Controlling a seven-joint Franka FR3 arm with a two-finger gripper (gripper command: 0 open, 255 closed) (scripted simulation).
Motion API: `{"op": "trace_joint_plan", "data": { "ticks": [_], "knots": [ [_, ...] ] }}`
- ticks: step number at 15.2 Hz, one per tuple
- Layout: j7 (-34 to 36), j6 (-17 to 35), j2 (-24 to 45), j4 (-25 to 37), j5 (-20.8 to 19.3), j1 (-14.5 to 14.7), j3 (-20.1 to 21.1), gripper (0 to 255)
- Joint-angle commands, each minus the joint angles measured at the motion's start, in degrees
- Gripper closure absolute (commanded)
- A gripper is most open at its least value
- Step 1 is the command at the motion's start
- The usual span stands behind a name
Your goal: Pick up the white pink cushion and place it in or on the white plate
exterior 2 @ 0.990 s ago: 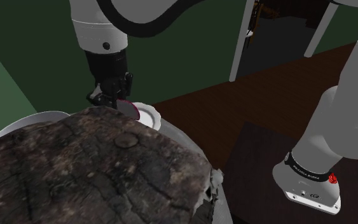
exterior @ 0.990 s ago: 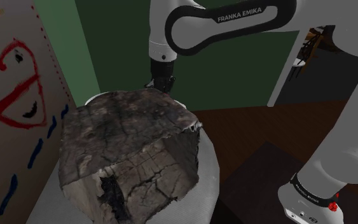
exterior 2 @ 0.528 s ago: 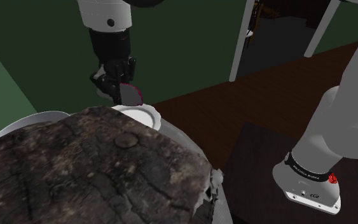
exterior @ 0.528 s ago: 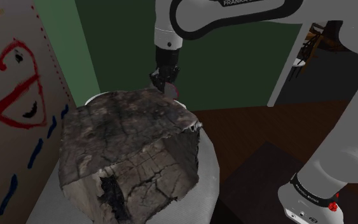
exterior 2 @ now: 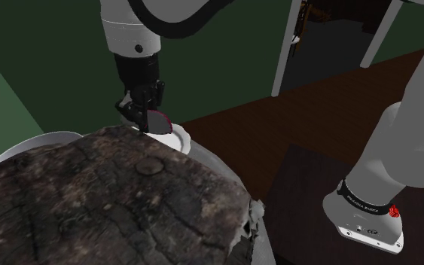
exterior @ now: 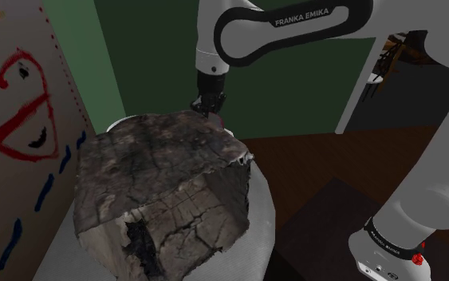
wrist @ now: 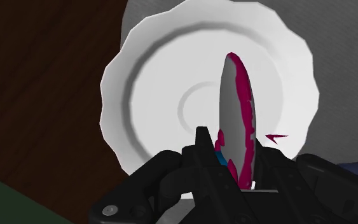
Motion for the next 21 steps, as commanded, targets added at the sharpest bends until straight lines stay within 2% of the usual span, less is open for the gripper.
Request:
{"op": "trace_joint_plan", "data": {
  "ticks": [1, 7, 14, 15, 20, 21],
  "knots": [
    [0.0, 1.8, 0.0, -1.8, 0.0, 0.0, 0.0, 255],
    [0.3, 6.1, 0.9, -5.3, -0.6, 0.0, -0.1, 255],
    [0.3, 6.1, 0.9, -5.3, -0.6, 0.0, -0.1, 255],
    [0.3, 6.1, 0.9, -5.3, -0.6, 0.0, -0.1, 0],
    [0.3, 6.1, 0.9, -5.3, -0.6, 0.0, -0.1, 0],
    [0.0, 4.4, 0.3, -4.1, -0.2, -0.1, -0.1, 0]
  ]
}}
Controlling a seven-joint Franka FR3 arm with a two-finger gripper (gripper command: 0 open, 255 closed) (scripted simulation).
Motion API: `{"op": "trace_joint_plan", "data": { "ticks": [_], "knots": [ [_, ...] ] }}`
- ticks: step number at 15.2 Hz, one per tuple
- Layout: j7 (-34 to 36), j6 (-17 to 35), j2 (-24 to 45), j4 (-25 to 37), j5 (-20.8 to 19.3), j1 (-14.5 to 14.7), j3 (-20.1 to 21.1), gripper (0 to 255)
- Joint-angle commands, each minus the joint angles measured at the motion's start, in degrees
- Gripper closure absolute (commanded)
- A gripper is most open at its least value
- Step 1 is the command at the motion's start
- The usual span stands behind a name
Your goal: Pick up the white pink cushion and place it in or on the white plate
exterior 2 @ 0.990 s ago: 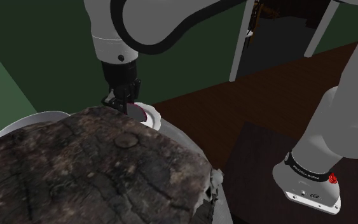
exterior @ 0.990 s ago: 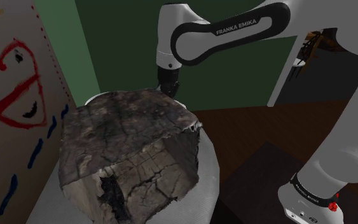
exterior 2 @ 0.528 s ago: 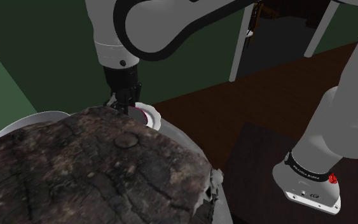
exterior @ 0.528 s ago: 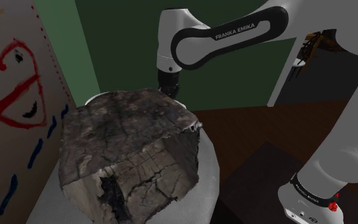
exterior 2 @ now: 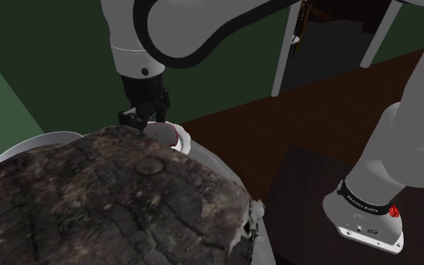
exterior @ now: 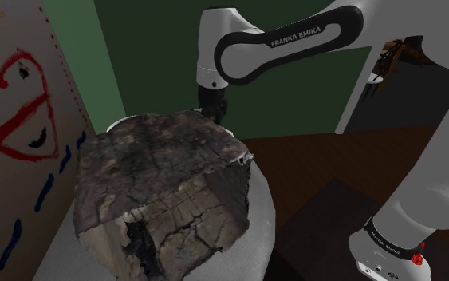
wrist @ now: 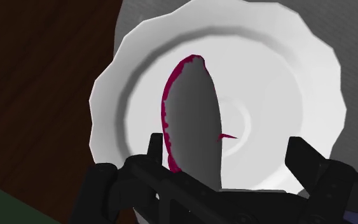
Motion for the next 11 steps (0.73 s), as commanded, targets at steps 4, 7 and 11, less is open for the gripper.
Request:
{"op": "trace_joint_plan", "data": {
  "ticks": [4, 7, 11],
  "knots": [
    [-0.8, -6.0, -1.9, 4.4, 1.1, -0.3, 0.0, 0],
    [-0.8, -6.0, -1.9, 4.4, 1.1, -0.3, 0.0, 0],
    [-0.8, -6.0, -1.9, 4.4, 1.1, -0.3, 0.0, 0]
  ]
}}
